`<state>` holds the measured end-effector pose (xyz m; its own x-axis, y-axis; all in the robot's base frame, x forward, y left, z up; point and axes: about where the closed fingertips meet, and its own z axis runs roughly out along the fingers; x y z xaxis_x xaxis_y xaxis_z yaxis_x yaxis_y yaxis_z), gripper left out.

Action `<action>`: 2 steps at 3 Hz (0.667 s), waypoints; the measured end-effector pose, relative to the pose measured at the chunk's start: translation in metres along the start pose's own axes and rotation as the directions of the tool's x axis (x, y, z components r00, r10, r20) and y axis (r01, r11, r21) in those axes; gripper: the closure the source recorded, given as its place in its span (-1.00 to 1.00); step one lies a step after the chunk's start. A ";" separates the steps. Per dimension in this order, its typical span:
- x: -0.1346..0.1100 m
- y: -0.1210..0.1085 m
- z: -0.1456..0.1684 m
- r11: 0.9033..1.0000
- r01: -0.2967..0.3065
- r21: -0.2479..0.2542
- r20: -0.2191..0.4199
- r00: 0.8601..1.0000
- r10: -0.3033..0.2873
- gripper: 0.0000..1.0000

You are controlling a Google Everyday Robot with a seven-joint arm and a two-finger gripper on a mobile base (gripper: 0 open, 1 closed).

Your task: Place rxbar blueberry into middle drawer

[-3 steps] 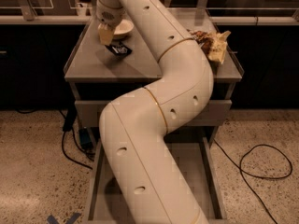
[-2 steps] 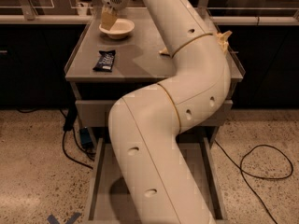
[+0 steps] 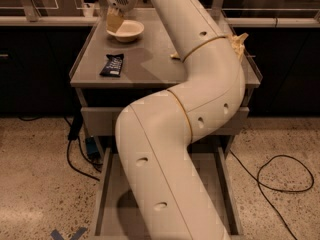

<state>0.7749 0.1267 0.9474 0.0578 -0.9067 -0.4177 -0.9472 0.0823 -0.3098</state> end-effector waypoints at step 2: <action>-0.013 -0.025 -0.072 0.984 0.040 0.171 0.054 0.997 -0.050 -0.48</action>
Offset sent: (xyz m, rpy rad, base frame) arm -0.0705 -0.0543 0.1433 0.0742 -0.3931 -0.0362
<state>0.7751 0.1063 1.0223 0.1219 -0.8861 -0.4471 -0.8761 0.1156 -0.4680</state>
